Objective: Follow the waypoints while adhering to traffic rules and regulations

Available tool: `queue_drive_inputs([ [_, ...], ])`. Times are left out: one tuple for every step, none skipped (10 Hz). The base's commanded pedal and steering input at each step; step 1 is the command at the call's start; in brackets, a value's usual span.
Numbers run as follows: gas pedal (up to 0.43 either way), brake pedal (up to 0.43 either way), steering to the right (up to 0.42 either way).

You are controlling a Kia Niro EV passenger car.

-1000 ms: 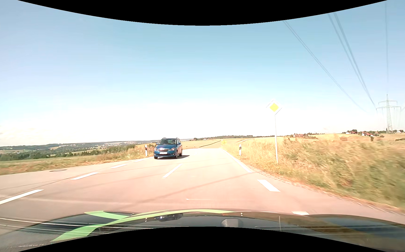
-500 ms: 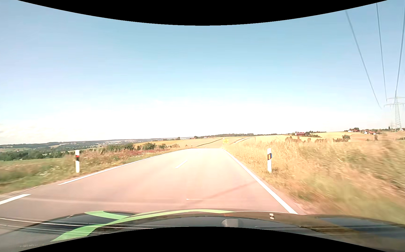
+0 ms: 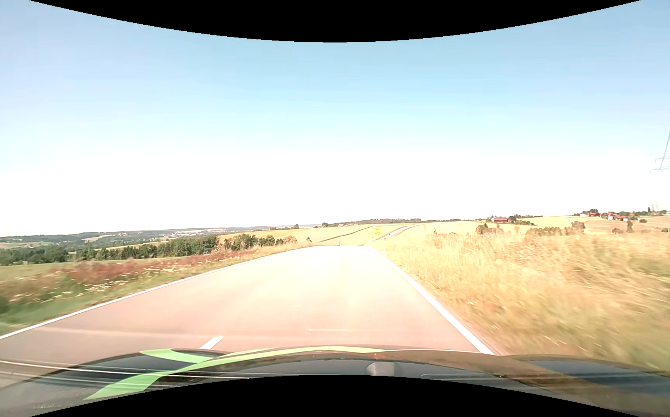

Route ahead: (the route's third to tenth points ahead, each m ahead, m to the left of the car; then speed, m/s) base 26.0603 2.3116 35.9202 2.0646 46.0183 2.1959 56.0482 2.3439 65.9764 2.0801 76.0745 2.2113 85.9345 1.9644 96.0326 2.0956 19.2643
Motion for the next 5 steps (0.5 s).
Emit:
queue_drive_inputs([
  [0.24, 0.0, -0.002],
  [0.248, 0.0, -0.002],
  [0.248, 0.0, -0.003],
  [0.24, 0.0, -0.003],
  [0.228, 0.0, -0.003],
])
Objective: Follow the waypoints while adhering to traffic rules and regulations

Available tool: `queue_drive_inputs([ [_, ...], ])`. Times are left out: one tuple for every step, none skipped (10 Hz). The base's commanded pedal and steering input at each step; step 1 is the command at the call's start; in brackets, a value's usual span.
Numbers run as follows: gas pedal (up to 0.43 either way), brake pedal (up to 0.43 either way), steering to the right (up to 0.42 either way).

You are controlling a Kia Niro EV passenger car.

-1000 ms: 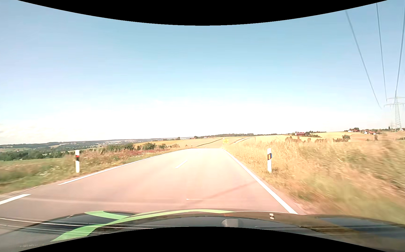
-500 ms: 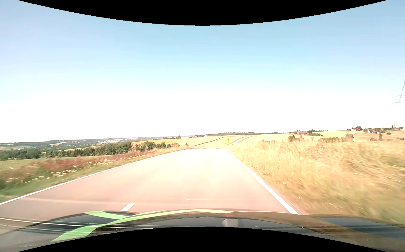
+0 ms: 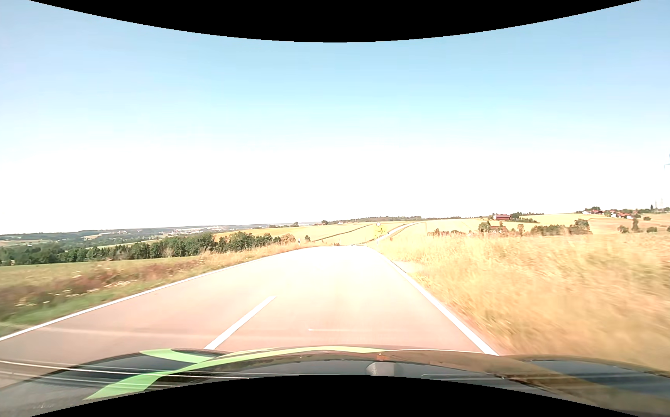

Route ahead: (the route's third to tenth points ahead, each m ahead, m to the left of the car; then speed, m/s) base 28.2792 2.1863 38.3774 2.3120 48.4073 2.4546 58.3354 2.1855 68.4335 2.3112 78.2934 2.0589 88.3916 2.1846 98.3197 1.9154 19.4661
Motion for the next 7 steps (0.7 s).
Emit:
queue_drive_inputs([
  [0.189, 0.0, -0.001],
  [0.189, 0.0, -0.001],
  [0.189, 0.0, -0.001],
  [0.177, 0.0, -0.001],
  [0.189, 0.0, -0.001],
  [0.189, 0.0, -0.001],
  [0.189, 0.0, -0.001],
])
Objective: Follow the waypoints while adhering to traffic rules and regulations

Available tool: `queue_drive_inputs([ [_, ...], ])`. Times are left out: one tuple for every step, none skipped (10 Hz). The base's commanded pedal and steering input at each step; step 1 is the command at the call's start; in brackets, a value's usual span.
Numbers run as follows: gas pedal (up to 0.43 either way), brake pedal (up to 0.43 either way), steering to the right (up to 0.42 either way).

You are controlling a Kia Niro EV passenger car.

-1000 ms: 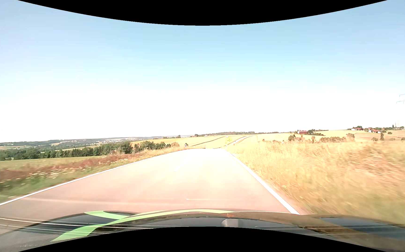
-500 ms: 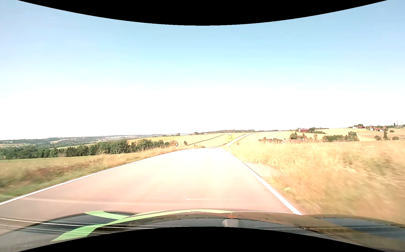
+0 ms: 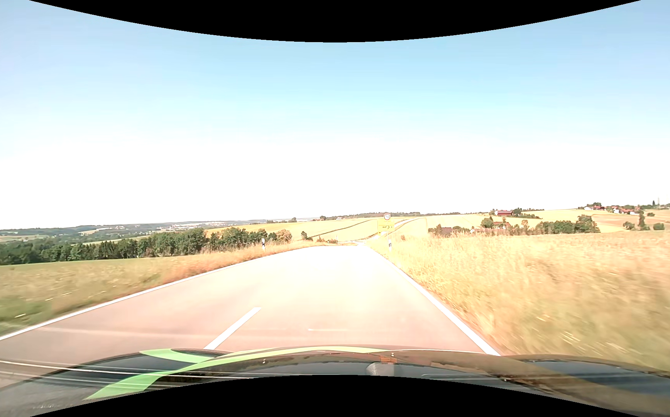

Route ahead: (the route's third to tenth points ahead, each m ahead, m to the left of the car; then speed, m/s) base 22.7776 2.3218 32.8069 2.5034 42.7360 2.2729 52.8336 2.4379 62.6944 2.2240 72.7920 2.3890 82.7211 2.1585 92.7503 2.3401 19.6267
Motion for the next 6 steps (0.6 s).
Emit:
queue_drive_inputs([
  [0.177, 0.0, -0.001],
  [0.169, 0.0, -0.001],
  [0.169, 0.0, -0.001],
  [0.169, 0.0, -0.001],
  [0.169, 0.0, -0.001],
  [0.157, 0.0, -0.001],
])
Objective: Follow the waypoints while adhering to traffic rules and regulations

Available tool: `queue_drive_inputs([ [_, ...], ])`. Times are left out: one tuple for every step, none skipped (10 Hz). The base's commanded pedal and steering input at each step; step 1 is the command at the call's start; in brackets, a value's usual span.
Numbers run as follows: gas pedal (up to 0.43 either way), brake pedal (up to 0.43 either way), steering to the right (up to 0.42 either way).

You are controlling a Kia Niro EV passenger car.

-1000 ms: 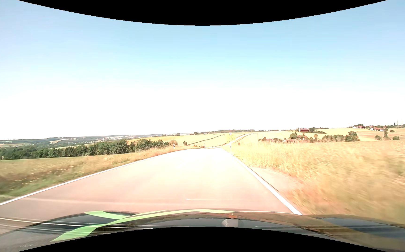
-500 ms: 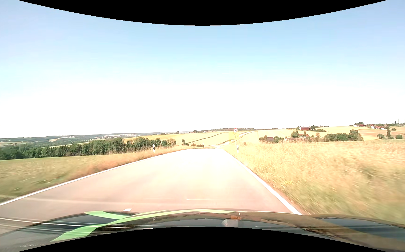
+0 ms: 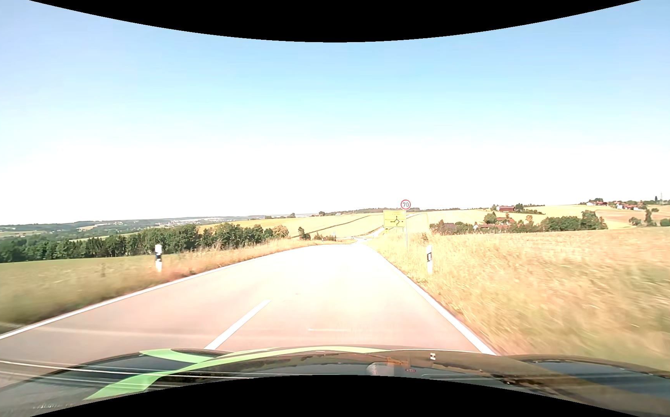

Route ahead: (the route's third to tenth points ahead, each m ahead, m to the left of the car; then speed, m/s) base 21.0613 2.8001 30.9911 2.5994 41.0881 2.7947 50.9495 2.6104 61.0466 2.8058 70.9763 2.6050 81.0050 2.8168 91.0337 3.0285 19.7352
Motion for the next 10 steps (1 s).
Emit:
queue_drive_inputs([
  [0.13, 0.0, -0.001],
  [0.087, 0.0, -0.001],
  [0.079, 0.0, -0.001],
  [0.047, 0.0, -0.001],
  [0.039, 0.0, -0.001],
  [0.039, 0.0, -0.002],
  [0.039, 0.0, -0.003],
  [0.039, 0.0, -0.003],
  [0.039, 0.0, -0.003],
  [0.008, 0.0, -0.003],
])
